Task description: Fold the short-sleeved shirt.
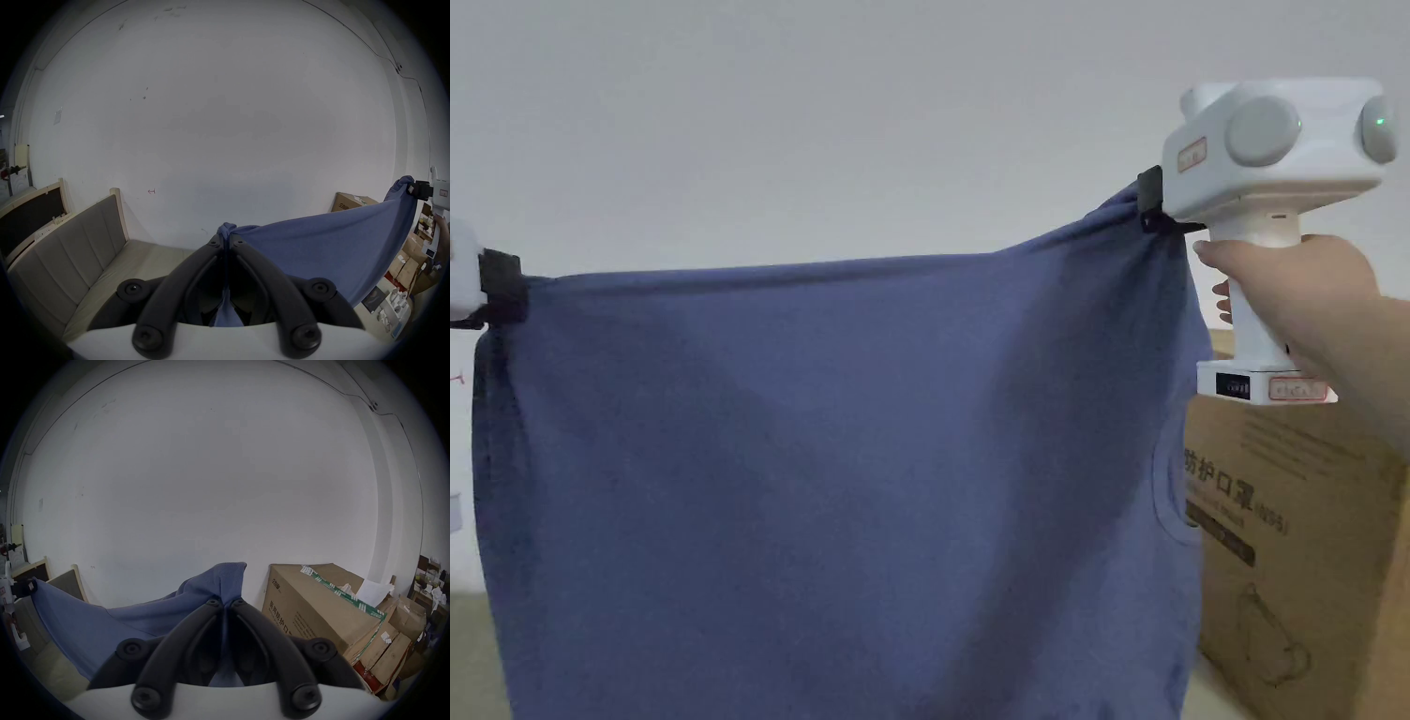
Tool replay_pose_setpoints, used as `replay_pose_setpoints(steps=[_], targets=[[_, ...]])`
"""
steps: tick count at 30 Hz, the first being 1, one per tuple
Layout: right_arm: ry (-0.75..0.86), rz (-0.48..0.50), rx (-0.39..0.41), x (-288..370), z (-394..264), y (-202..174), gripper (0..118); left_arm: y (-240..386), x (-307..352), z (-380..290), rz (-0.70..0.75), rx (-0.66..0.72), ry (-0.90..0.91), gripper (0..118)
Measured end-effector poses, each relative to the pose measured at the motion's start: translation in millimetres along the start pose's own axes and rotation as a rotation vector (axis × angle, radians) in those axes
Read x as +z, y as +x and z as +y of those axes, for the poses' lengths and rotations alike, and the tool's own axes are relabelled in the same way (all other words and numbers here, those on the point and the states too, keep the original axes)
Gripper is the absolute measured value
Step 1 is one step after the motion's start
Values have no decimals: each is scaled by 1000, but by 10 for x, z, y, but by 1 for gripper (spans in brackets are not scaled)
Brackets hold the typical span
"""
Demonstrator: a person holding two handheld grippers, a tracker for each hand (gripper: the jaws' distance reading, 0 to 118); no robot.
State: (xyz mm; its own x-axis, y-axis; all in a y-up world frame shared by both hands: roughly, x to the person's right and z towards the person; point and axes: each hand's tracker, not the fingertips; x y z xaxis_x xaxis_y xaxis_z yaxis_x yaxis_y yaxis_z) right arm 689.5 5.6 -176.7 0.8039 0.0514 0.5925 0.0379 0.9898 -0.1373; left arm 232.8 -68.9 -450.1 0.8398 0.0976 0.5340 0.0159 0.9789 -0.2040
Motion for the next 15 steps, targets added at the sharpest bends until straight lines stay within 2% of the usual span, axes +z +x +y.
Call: replay_pose_setpoints(steps=[4, 7, 11, 13, 15], targets=[[-31, -16, -2, -201, -463, -20, 1, 50, -197, -314, 21, 10, -24, 1], [-139, -6, -41, -300, -1176, -31, 1, 39, -288, -899, 13, 58, -143, 1], [-388, 75, -161, -215, -2713, 49, 2, -46, -130, -2208, -28, 124, -356, 1], [-554, 75, -205, -110, -3559, 172, 1, -118, 79, -2961, -9, 147, -507, 1], [-680, 65, -182, 267, -4293, 233, 1, -193, 448, -3575, 22, 125, -595, 1]])
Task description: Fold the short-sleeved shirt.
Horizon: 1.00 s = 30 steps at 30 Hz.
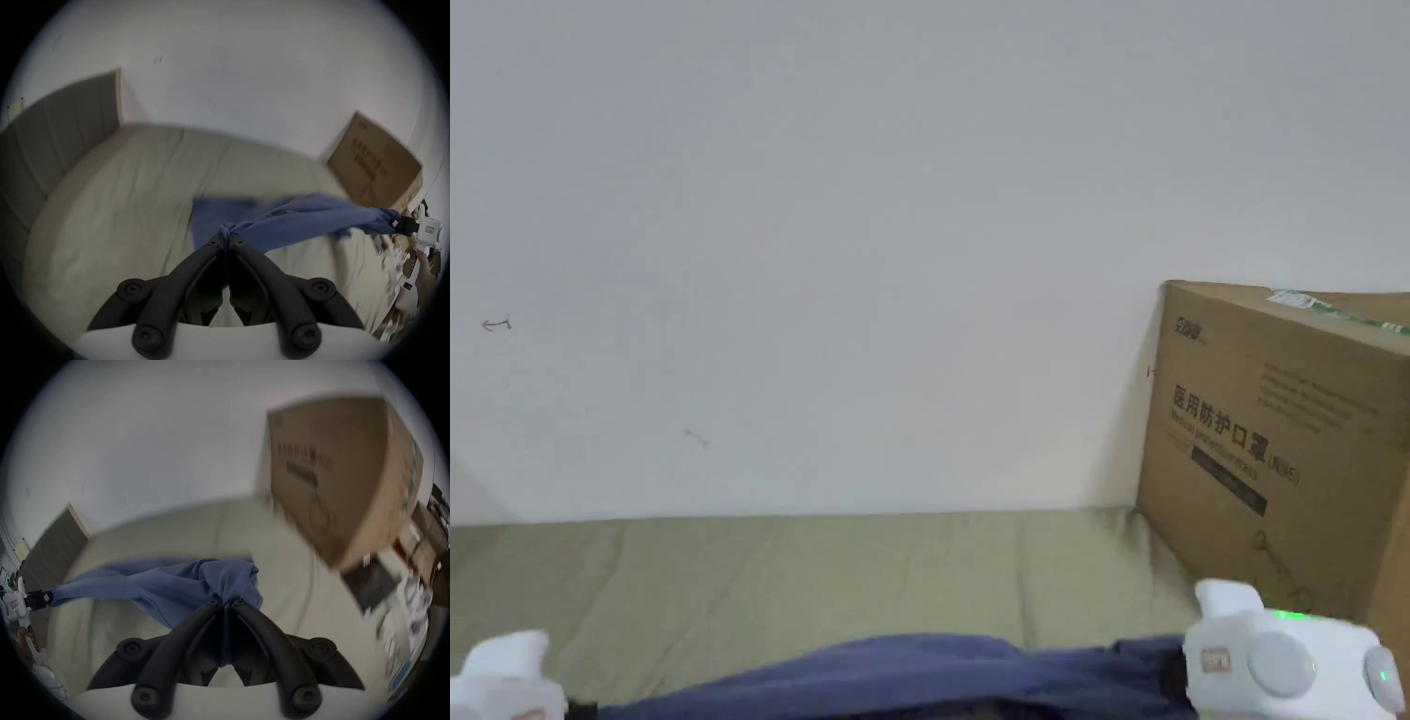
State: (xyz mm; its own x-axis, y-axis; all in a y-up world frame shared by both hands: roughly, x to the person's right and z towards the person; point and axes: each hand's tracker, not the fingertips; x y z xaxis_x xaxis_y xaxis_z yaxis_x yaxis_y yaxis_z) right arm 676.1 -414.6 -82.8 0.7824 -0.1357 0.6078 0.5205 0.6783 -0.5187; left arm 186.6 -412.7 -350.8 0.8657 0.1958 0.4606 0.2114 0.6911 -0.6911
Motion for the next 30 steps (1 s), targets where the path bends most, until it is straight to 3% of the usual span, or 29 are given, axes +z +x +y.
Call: replay_pose_setpoints(steps=[4, 8, 11, 15, 21, 22, 23, 25, 26, 30], targets=[[-155, 30, 10, 346, -1437, 321, 1, -360, 235, -1126, -28, -31, -114, 1], [-193, 79, -42, 1044, -2283, 654, 2, -532, 749, -1827, -65, -110, -156, 1], [-201, 77, -34, 1470, -2713, 809, 1, -633, 1087, -2157, -92, -143, -188, 1], [-308, 104, 151, 1742, -3097, 836, 1, -749, 1407, -2498, -100, -170, -244, 1], [-348, 130, 110, 1822, -3216, 824, 3, -861, 1558, -2726, -118, -188, -324, 2], [-351, 122, 100, 1797, -3181, 816, 7, -879, 1556, -2724, -129, -185, -329, 4], [-357, 114, 90, 1779, -3151, 806, 28, -897, 1548, -2703, -153, -163, -341, 23], [-376, 92, 63, 1759, -3133, 783, 93, -919, 1535, -2681, -145, -106, -369, 75], [-382, 69, 50, 1767, -3131, 770, 106, -933, 1538, -2664, -153, -84, -369, 102], [-395, 69, 4, 1896, -3045, 736, 106, -933, 1633, -2559, -184, -62, -349, 101]])
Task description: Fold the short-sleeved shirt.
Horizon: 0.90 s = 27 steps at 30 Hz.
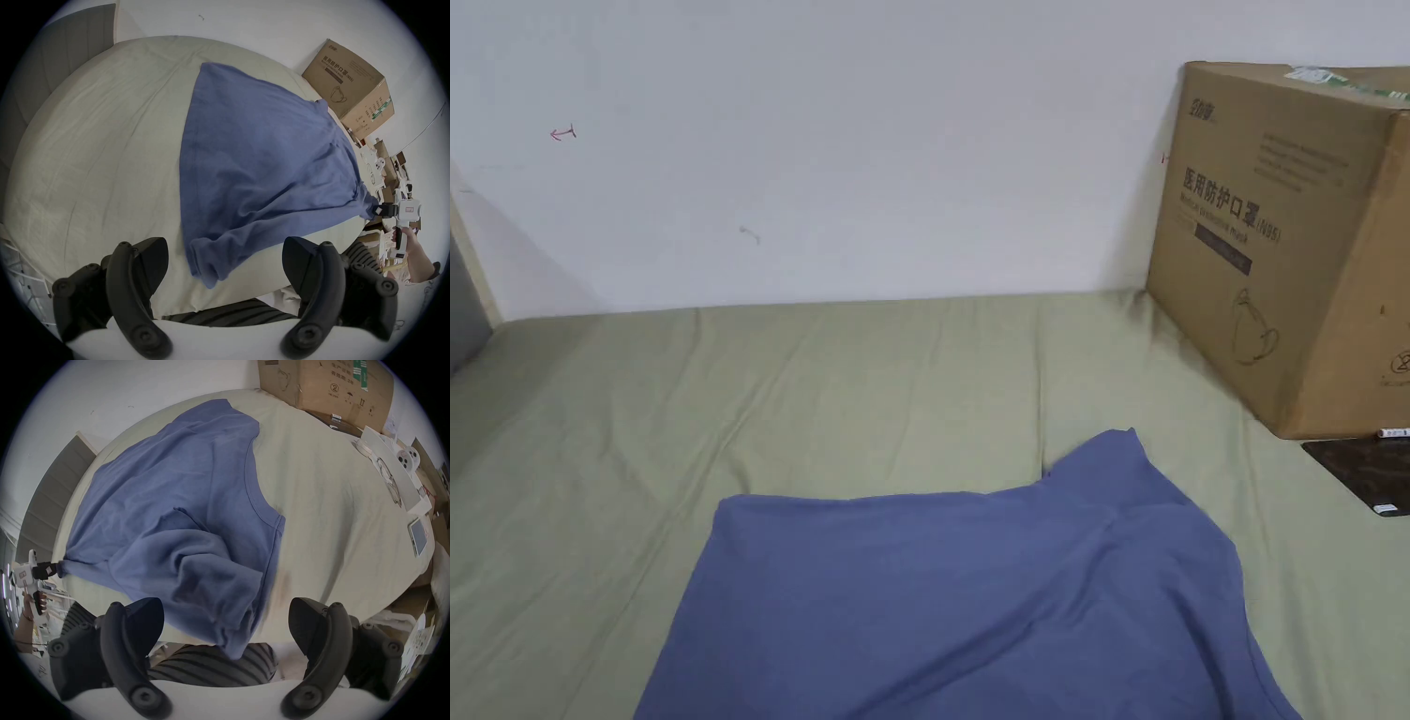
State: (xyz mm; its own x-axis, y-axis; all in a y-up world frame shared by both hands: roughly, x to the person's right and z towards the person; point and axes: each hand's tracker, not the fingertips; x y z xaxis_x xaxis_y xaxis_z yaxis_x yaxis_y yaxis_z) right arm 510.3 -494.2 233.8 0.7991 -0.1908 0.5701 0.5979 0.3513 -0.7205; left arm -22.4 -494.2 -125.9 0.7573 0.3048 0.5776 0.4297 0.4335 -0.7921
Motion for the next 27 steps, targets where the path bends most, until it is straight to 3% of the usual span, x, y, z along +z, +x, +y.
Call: replay_pose_setpoints(steps=[5, 10, 12, 13, 14, 15, 16, 17, 19, 21, 23, 25, 27], targets=[[208, 84, -11, 463, 103, -250, 106, 569, 641, 146, -37, -61, 260, 101], [771, 178, 40, 1064, 62, -729, 103, 1232, 1150, 42, 39, -178, 810, 95], [984, 190, 60, 1202, -12, -898, 85, 1423, 1262, -36, 7, -164, 975, 76], [1038, 184, 39, 1243, -5, -964, 65, 1513, 1301, -56, 14, -151, 1025, 61], [1054, 181, 18, 1270, 26, -1012, 21, 1525, 1308, -69, 27, -137, 1059, 33], [1071, 173, 5, 1288, 53, -1075, 0, 1587, 1336, -81, 42, -125, 1079, 7], [1091, 157, -13, 1311, 51, -1102, 0, 1631, 1365, -100, 76, -114, 1098, 0], [1078, 203, -15, 1332, 73, -1082, 0, 1633, 1409, -145, 52, -110, 1126, 0], [1050, 239, -31, 1383, 125, -1043, 0, 1499, 1488, -130, -74, -104, 1092, 0], [1039, 228, -44, 1413, 79, -1000, 0, 1432, 1550, 2, -4, -94, 943, 0], [1005, 252, -51, 1411, 29, -935, 0, 1196, 1479, 165, 23, -26, 654, 0], [950, 256, -50, 1350, -17, -887, 0, 951, 1248, 198, 13, 125, 370, 0], [886, 249, -49, 1254, -43, -831, 0, 676, 935, 135, -17, 199, 197, 2]])
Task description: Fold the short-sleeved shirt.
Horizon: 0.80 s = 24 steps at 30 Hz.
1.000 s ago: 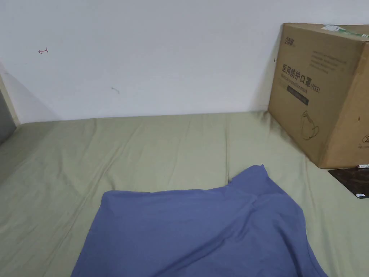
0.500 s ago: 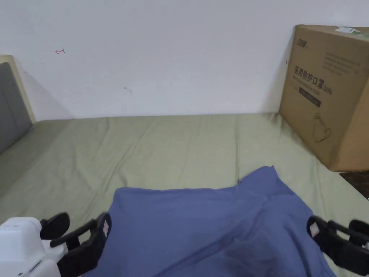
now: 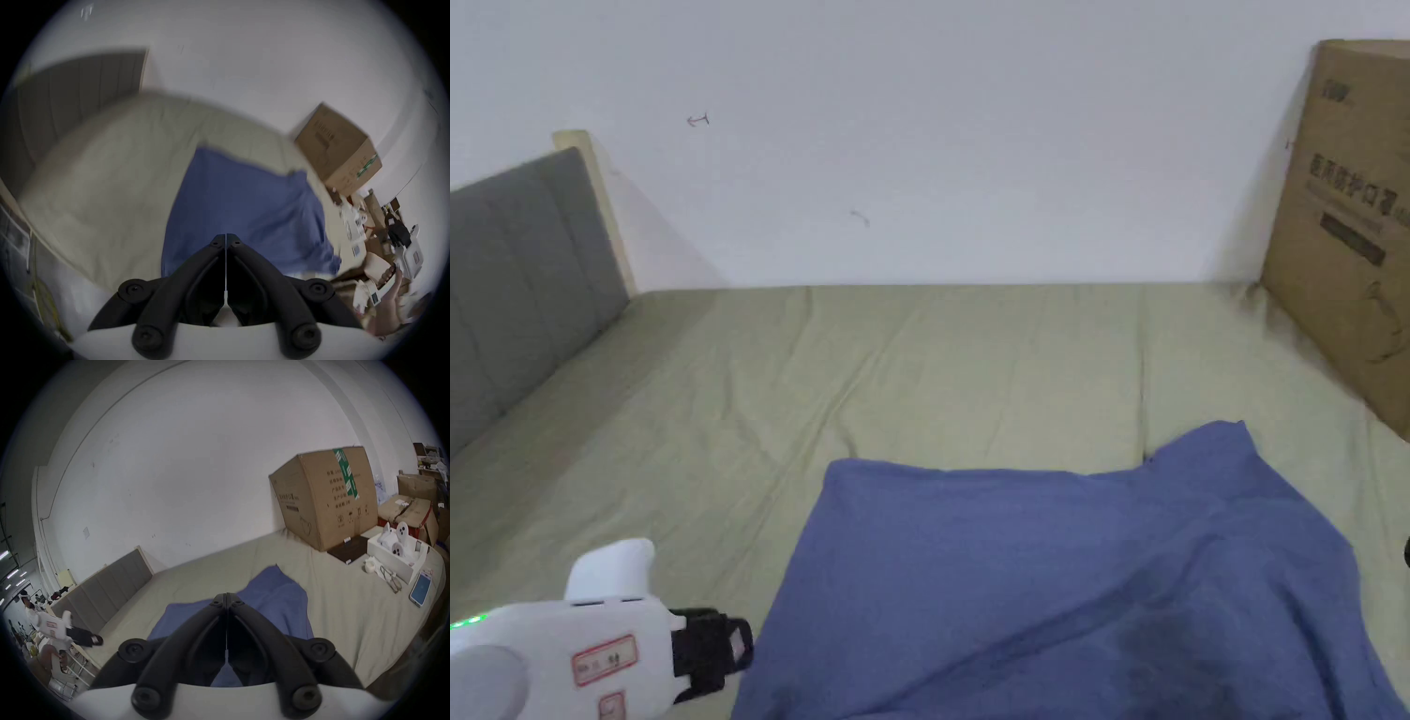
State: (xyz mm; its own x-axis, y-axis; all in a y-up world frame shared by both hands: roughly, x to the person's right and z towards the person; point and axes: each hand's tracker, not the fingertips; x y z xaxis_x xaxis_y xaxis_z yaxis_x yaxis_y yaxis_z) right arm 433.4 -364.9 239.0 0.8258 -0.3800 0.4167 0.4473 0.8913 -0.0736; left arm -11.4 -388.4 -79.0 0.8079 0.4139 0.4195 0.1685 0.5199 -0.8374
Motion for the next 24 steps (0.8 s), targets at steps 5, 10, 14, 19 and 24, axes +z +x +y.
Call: replay_pose_setpoints(steps=[5, 10, 14, 19, 24], targets=[[-87, -21, -53, -41, -164, 150, 0, -490, -635, -360, 129, -14, -165, 109], [-146, -28, -72, -53, -223, 191, 0, -760, -1135, -478, 212, -88, -156, 109], [-193, -45, -52, -53, -257, 186, 0, -593, -1271, -583, 319, -220, -171, 101], [-220, -88, -57, -9, -339, 364, 0, -192, -1030, -699, 256, -350, -73, 5], [-452, -214, -67, -169, -484, 744, 102, -86, -873, -651, 163, -266, -41, 5]])
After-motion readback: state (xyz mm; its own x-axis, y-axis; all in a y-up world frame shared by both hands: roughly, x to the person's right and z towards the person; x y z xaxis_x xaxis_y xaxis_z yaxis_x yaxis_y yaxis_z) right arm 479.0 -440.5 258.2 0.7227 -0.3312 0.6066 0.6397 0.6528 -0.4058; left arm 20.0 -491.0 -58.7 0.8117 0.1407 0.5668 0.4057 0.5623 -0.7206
